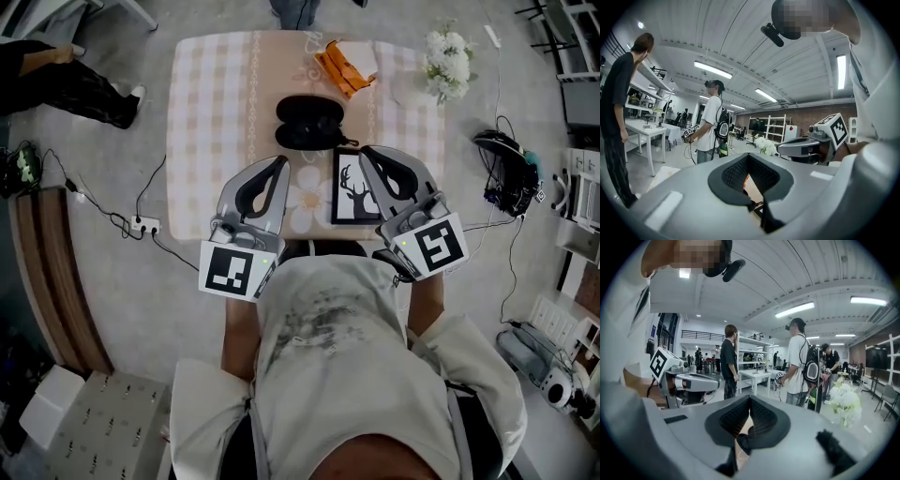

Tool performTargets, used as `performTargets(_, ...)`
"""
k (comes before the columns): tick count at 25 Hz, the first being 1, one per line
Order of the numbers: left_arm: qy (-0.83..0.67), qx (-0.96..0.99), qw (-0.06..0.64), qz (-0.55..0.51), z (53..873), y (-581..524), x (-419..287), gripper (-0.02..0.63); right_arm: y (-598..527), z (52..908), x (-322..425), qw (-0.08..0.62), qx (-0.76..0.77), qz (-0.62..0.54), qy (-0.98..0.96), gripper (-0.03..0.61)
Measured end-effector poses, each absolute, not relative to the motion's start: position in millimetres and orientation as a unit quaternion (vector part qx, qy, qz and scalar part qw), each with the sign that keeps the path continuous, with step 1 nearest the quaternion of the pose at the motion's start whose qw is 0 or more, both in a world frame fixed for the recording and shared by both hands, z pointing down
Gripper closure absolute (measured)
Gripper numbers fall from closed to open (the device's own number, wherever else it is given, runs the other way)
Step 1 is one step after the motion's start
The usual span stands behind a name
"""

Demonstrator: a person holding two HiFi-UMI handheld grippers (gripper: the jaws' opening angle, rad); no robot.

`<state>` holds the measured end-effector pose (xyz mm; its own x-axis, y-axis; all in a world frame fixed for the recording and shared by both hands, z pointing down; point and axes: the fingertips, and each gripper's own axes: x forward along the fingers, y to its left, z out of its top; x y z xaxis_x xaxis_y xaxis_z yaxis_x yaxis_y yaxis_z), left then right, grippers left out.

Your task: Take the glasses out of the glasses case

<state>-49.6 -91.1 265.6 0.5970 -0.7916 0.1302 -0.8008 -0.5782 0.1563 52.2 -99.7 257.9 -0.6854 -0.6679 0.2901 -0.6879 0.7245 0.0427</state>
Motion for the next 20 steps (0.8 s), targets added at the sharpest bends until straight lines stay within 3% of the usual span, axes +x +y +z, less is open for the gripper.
performTargets(20,-0.453,0.879,0.134,0.06,307,-130,-35,0.606,-146,301,63,0.169,0.34,0.063,-0.923,0.56)
